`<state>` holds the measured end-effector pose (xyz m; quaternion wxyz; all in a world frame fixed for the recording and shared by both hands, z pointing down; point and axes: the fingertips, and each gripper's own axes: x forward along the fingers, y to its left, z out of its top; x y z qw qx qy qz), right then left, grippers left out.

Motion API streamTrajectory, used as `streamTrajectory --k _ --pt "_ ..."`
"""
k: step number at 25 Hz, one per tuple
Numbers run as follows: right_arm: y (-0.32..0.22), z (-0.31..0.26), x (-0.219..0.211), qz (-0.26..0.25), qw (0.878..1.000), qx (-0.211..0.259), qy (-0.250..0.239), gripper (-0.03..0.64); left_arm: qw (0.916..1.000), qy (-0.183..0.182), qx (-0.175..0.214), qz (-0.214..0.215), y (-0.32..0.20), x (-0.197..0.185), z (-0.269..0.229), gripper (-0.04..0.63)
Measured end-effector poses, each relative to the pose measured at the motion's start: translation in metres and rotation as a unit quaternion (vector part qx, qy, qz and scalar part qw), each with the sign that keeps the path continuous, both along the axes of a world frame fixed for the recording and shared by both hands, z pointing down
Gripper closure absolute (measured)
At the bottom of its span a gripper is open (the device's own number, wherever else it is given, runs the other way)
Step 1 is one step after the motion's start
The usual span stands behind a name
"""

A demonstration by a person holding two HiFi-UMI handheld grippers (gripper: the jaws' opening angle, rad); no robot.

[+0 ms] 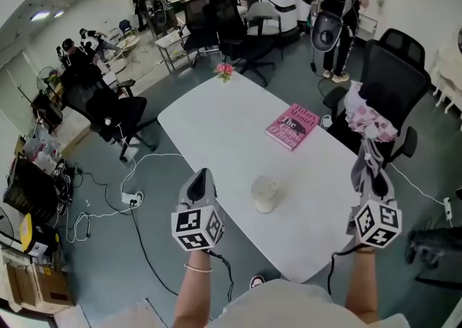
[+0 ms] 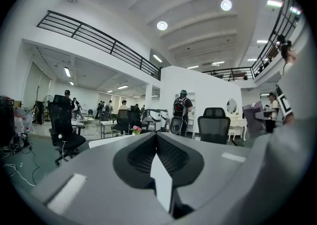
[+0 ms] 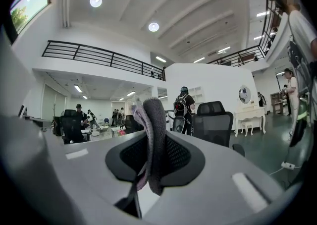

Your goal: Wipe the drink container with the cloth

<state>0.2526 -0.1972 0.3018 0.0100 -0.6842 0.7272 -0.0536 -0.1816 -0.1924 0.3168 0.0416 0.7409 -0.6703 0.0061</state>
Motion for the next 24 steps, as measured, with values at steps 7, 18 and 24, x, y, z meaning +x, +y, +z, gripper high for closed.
streamTrajectory --k 7,18,24 --pt "0.003 0.000 -0.006 -0.009 1.000 -0.001 0.005 0.549 0.9999 0.015 -0.002 -0.006 -0.001 0.001 0.005 0.597" --pt "0.017 -0.003 -0.009 -0.012 1.000 0.006 -0.008 0.549 0.9997 0.021 -0.004 0.006 0.008 0.009 0.007 0.597" --pt "0.022 -0.009 -0.004 -0.009 1.000 0.014 -0.002 0.549 0.9997 0.022 0.000 0.010 0.012 0.016 0.005 0.597"
